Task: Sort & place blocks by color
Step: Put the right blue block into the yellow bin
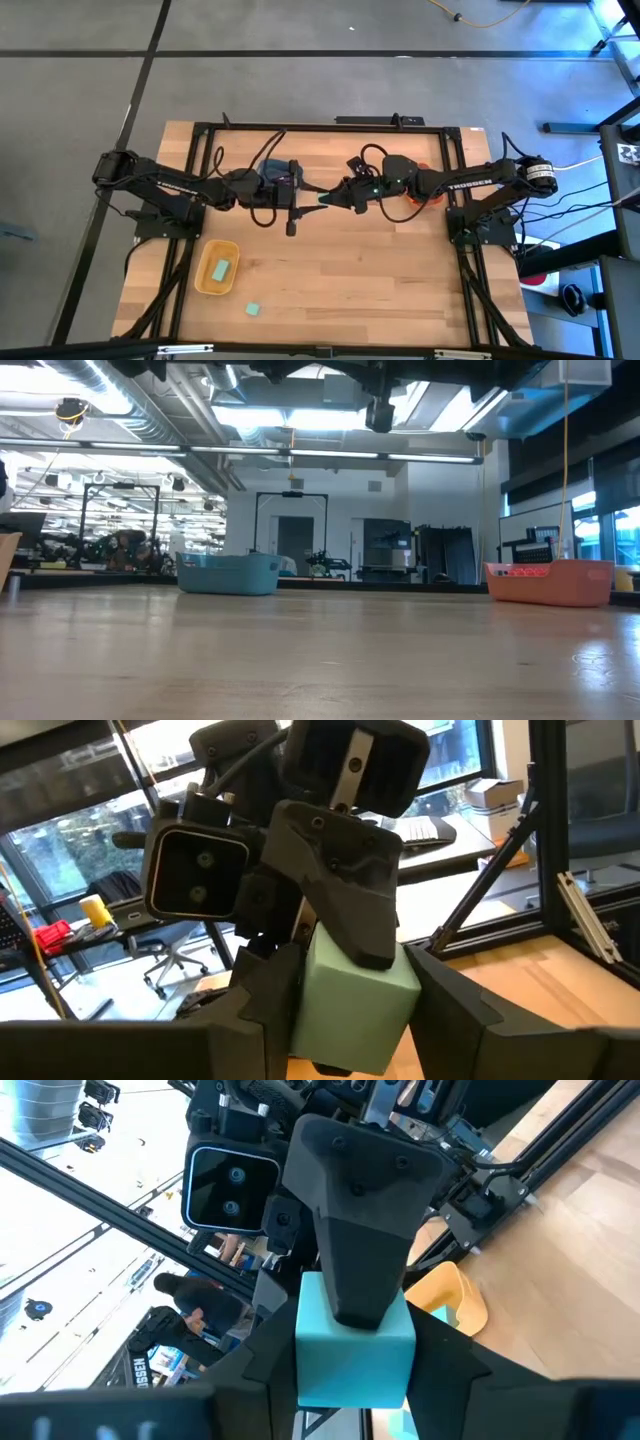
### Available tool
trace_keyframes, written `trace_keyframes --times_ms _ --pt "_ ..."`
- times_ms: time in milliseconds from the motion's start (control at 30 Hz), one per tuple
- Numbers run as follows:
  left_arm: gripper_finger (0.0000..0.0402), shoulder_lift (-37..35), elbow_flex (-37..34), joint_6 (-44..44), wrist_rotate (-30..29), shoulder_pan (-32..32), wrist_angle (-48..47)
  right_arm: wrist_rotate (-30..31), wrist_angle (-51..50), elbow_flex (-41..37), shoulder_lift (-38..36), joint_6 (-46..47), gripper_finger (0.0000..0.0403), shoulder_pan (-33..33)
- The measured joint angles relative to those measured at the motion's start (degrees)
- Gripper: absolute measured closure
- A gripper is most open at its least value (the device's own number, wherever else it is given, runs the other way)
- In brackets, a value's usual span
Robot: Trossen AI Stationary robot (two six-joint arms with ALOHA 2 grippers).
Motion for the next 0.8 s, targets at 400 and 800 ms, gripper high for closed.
trace_keyframes --times_ms 400,800 --pt "0.0277 -0.74 0.02 -8.12 -0.32 0.04 -0.19 -3.01 1.47 -0.09 -0.97 0.43 0.0158 -1.76" --pt "0.0277 -16.51 -0.04 -13.76 -0.17 3.82 -23.55 -5.92 -19.18 -0.07 -14.02 -10.29 0.0154 -5.33"
